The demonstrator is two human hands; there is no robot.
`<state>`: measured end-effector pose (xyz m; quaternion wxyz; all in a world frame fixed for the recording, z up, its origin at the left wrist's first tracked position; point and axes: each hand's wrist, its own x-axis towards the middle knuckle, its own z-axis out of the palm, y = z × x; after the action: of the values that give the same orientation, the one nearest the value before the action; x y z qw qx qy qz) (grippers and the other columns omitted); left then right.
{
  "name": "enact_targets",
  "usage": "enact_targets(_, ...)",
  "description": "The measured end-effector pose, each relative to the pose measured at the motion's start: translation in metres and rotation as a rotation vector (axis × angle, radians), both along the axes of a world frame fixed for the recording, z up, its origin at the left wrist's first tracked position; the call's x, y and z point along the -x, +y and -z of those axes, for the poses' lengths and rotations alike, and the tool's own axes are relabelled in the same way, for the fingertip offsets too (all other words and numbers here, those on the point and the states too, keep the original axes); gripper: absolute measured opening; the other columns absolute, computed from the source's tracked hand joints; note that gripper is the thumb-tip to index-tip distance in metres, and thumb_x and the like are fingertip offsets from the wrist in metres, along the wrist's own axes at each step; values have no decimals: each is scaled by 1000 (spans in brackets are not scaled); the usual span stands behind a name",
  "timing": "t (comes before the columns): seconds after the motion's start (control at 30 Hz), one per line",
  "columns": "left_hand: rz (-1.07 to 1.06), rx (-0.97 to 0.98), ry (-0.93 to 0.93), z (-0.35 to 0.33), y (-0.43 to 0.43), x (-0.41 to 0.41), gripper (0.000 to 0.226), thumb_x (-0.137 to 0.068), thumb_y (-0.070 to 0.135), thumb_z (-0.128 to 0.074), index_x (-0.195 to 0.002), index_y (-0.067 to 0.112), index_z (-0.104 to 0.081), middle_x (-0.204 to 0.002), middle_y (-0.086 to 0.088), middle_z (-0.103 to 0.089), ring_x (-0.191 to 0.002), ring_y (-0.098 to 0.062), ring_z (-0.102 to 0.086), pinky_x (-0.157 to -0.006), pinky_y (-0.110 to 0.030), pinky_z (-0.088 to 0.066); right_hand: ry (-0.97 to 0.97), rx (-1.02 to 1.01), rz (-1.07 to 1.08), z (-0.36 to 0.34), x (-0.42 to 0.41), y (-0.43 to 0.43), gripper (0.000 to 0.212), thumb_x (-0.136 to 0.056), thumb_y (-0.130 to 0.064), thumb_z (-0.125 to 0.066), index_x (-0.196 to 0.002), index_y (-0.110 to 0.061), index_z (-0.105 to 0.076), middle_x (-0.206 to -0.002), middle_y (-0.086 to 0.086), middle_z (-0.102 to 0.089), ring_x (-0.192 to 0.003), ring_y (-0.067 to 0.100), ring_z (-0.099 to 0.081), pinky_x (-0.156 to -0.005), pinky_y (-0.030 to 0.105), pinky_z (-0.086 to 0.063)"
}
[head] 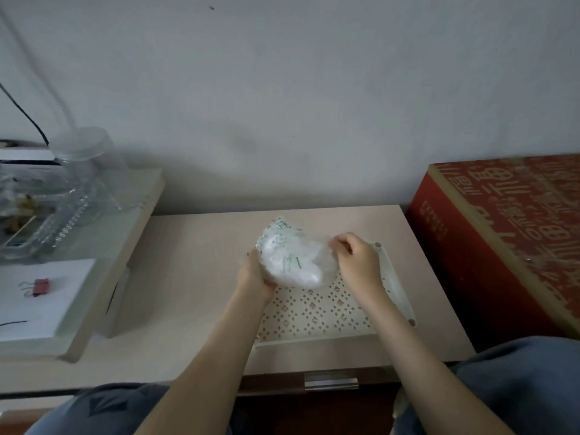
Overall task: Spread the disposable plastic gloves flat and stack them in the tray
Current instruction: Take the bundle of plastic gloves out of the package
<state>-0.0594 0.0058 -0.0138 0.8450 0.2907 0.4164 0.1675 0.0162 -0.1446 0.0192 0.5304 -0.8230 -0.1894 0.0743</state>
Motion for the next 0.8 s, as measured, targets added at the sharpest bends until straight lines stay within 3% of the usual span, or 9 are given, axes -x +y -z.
enact_targets(0.1,-89,-7,24,3,6,-3,29,-100,23,-39,-115,8,-59,-106,-11,-68,-97,-28,-65,-81,-39,-55,-32,-41,77,2,-1,3,5,-93,-19,-57,-97,-16,-59,-85,-7,-60,-76,6,-56,-62,11,-41)
enact_targets(0.23,-198,12,147,10,16,-2,38,-100,36,-37,-111,7,-59,-89,-6,-67,-84,-24,-65,-81,-38,-54,-9,45,-226,2,11,14,16,-92,-19,-60,-107,-17,-62,-95,-8,-63,-84,-1,-58,-69,6,-44)
enact_targets(0.37,-277,32,195,16,21,0,43,-100,43,-33,-99,9,-59,-75,-3,-62,-67,-19,-61,-63,-34,-52,178,168,-391,13,16,35,55,-89,-24,-63,-139,-25,-42,-124,-9,-54,-108,6,-54,-84,20,-47)
enact_targets(0.5,-198,38,113,15,20,4,32,-99,34,-43,-93,7,-60,-77,-7,-67,-71,-22,-63,-58,-31,-50,480,120,-421,20,15,54,102,-66,-61,-75,-147,-30,-22,-144,-10,-40,-133,17,-40,-104,40,-39)
enact_targets(0.53,-175,29,86,15,22,7,33,-100,34,-43,-96,6,-61,-84,-10,-68,-76,-23,-65,-59,-31,-51,524,124,-437,22,14,59,100,-67,-62,-74,-147,-28,-24,-140,-13,-40,-130,14,-41,-103,39,-39)
enact_targets(0.6,-112,27,36,14,24,11,35,-100,33,-42,-103,3,-61,-98,-15,-70,-87,-26,-67,-64,-35,-53,519,112,-428,25,9,63,59,-83,-50,-66,-132,-27,-45,-125,-14,-52,-108,8,-53,-88,29,-45)
enact_targets(0.7,-121,27,7,19,34,18,32,-100,24,-46,-115,-1,-59,-113,-16,-67,-98,-28,-66,-81,-42,-56,536,5,-283,31,1,67,19,-97,-29,-52,-107,-15,-62,-82,-1,-66,-55,8,-53,-48,21,-42)
enact_targets(0.77,-178,38,14,23,39,22,23,-98,16,-48,-110,1,-60,-106,-14,-65,-87,-26,-64,-73,-37,-57,608,-29,-270,36,-1,70,20,-98,-23,-51,-104,-10,-65,-71,-1,-68,-57,15,-60,-51,26,-49)
enact_targets(0.8,-191,39,20,25,40,24,18,-99,14,-48,-105,2,-60,-100,-13,-63,-81,-23,-62,-67,-34,-57,609,9,-311,38,0,72,21,-97,-26,-51,-105,-15,-66,-82,0,-73,-75,22,-68,-68,34,-57)
